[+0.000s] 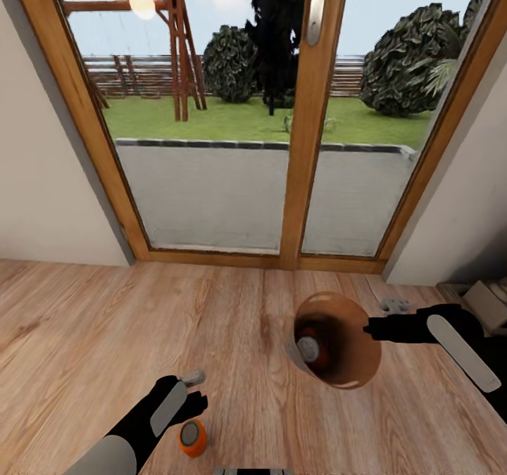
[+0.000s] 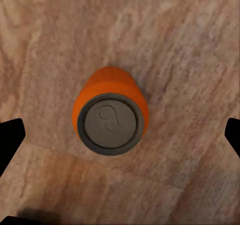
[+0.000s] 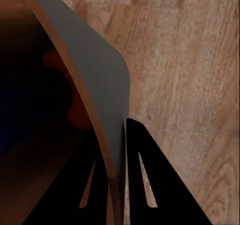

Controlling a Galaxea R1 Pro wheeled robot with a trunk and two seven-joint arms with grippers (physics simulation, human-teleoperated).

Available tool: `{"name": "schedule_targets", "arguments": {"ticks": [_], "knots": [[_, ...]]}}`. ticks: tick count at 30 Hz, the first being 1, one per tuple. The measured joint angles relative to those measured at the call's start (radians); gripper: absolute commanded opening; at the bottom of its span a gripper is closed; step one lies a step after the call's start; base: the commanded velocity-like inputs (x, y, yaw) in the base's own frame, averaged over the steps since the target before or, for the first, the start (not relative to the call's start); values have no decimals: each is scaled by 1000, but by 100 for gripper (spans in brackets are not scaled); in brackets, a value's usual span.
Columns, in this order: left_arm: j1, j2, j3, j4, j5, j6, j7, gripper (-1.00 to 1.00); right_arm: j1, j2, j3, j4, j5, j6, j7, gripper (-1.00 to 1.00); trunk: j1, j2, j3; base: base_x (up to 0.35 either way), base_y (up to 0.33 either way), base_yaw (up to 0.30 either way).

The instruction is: Put the three can of soda from the living room inside the tash can in the kitchen.

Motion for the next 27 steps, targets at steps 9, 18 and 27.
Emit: {"name": "schedule_targets", "arguments": {"ticks": [9,18,27], "knots": [[-12,1,2,4,-41,2,26,100,0,-2,0,-4,-17,0,1,-100,4,-2,-35,0,0,0],[-51,-3,2,4,-53,5,31,100,0,-2,0,-4,-19,0,1,-100,8,-4,-70,0,0,0],[-55,-9,2,6,-52,4,26,100,0,-4,0,-12,-13,0,0,-100,12,-6,-104,0,0,0]]}}
